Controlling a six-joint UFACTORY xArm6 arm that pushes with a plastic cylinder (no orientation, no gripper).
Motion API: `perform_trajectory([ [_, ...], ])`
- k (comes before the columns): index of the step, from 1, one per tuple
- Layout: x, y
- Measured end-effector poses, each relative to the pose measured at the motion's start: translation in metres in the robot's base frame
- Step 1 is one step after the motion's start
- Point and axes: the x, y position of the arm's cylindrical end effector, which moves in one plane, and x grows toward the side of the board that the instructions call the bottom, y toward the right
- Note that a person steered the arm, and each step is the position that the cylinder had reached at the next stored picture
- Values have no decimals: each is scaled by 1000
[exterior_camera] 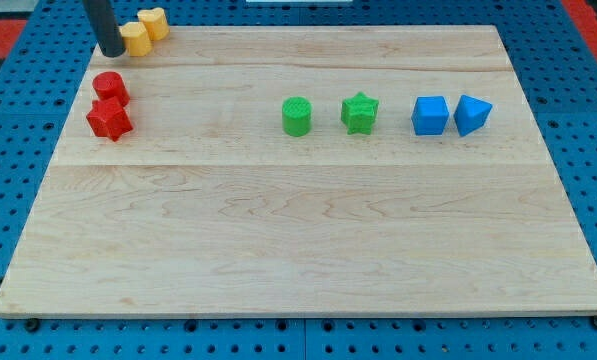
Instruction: Place the green star diagonally top right to the green circle
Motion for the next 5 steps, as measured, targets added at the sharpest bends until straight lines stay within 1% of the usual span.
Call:
perform_trajectory([
  [1, 8, 32],
  [2, 29, 84],
  [3, 73, 129],
  [4, 114, 156],
  [5, 124, 185],
])
